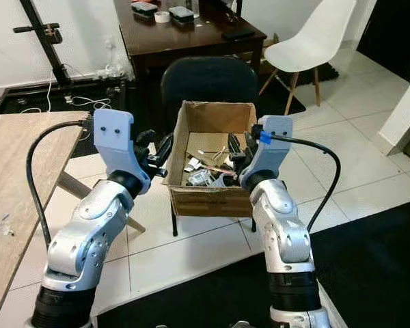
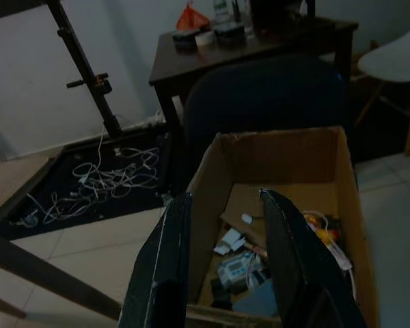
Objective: Picking trash to rubbish bin
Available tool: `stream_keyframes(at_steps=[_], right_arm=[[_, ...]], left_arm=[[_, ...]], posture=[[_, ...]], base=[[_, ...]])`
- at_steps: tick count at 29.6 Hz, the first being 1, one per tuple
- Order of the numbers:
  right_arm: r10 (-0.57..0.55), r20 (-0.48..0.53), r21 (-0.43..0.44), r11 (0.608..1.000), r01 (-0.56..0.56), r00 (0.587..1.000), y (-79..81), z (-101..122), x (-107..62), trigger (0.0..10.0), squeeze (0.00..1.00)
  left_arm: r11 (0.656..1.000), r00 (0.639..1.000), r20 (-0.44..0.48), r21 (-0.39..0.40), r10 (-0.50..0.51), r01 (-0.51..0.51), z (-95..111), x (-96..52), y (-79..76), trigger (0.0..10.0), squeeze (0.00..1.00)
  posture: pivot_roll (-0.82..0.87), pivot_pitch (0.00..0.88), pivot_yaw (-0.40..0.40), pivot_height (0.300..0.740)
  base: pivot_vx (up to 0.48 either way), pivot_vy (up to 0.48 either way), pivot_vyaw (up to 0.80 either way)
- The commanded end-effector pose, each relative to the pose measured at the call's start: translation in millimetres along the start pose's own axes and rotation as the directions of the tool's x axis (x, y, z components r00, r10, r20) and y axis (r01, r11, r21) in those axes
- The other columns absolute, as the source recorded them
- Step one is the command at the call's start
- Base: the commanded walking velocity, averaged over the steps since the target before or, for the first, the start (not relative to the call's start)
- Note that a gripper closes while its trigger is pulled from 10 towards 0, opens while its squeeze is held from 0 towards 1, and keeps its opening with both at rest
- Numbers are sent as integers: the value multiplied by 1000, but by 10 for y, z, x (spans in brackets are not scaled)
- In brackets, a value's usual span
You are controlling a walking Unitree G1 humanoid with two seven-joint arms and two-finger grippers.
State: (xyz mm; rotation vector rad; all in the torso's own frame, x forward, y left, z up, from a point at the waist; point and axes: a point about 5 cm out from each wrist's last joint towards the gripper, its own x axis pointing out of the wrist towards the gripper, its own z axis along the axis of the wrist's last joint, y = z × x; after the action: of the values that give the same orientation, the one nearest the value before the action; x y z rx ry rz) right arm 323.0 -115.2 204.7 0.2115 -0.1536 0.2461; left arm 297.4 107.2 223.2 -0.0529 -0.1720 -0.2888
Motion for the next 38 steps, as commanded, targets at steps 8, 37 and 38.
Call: stream_keyframes(at_steps=[8, 37, 38], right_arm=[[-8, -77, 35, 999, 11, 997, -4, -118, -46, 10000, 0], [24, -114, -91, 995, -35, 993, 118, -150, -55, 10000, 0], [27, -112, -75, 997, -36, 993, 124, -148, -55, 10000, 0]], left_arm=[[999, 999, -54, 38, 6, -4, -48, -2, 8, 10000, 0], [996, 993, -84, 29, 86, -83, -92, -13, 70, 10000, 0], [996, 993, -85, 27, 86, -84, -94, -16, 68, 10000, 0]], posture=[[80, 156, 69, 740], [71, 176, 66, 740], [71, 176, 66, 740]], base=[[0, 0, 0], [0, 0, 662], [0, 0, 800]])
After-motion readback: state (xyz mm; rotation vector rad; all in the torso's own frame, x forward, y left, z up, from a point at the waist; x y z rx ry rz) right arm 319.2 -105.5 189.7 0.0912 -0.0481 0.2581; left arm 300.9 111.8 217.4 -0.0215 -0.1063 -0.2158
